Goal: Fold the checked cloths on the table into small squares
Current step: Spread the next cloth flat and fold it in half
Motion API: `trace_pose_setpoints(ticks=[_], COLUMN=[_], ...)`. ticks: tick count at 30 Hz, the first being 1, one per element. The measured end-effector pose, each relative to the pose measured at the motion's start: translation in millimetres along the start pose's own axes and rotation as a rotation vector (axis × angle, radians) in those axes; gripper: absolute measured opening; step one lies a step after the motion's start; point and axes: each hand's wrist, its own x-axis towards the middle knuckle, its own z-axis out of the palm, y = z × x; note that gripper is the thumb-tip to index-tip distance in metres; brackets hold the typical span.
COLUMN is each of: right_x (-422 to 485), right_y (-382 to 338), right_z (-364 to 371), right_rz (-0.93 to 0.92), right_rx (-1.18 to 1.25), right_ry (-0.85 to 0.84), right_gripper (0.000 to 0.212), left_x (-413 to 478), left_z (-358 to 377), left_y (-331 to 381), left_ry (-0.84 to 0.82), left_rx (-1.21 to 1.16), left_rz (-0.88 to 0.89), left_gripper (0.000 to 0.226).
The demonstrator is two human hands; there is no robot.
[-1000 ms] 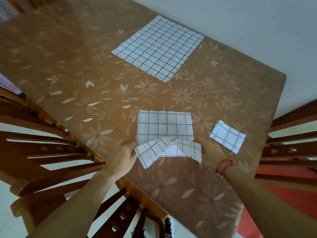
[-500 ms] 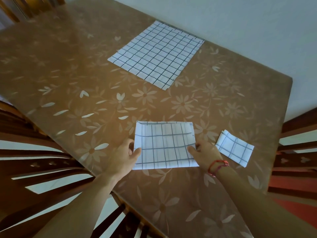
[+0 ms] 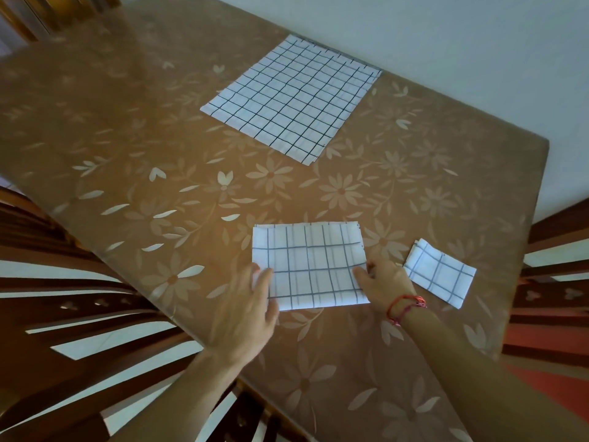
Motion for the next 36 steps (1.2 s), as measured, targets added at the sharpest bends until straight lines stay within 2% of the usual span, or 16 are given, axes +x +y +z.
trace_pose_setpoints(ticks=[3,5,14,17,20,22,24,26,28,31,36], right_x=[0.5,0.9,2.5,-2.3,-10.1,-17.4,-32.3,-54.6,-75.0,-84.6,-84.3], right_y=[-0.1,-0.5,-3.4,-4.2,-7.3,-9.5,-12.5,-14.2,-12.9,-3.6,-4.7], right_z=[0.0,-0.5,-5.7,-8.4,-8.8,-3.0,9.7,29.6,49.0,67.3,67.4], right_rz=[-0.002,-0.004,0.030,0.004,-0.034,-0.197,-0.466,-0.656,-0.771,-0.810,-0.753], right_rx=[-0.006,-0.012,0.057,0.075,-0.080,-0.150,-0.227,-0.352,-0.452,-0.527,-0.549], right_ry=[0.007,0.014,0.010,0.090,0.212,0.307,0.314,0.214,0.107,0.022,-0.023], right_gripper=[0.026,0.025,0.026,0.020,0.025,0.031,0.036,0.047,0.055,0.058,0.058], left_x=[-23.0,-36.0,-41.5,-40.2,-39.4,-39.8,-40.5,-41.3,-41.7,-42.1,-52.4], left_z=[12.9,21.7,32.5,34.0,36.5,38.1,40.2,41.7,41.3,39.1,34.6], left_y=[21.1,30.4,27.7,27.7,27.3,26.9,26.4,26.1,25.8,24.1,12.5], left_ry=[-0.092,-0.153,-0.193,-0.217,-0.239,-0.253,-0.259,-0.255,-0.247,-0.238,-0.250], left_rx=[0.079,0.114,0.202,0.200,0.200,0.199,0.207,0.210,0.200,0.194,0.240], left_rz=[0.215,0.272,0.237,0.205,0.185,0.181,0.180,0.186,0.192,0.195,0.129], left_gripper=[0.046,0.048,0.057,0.061,0.062,0.063,0.063,0.063,0.061,0.061,0.062])
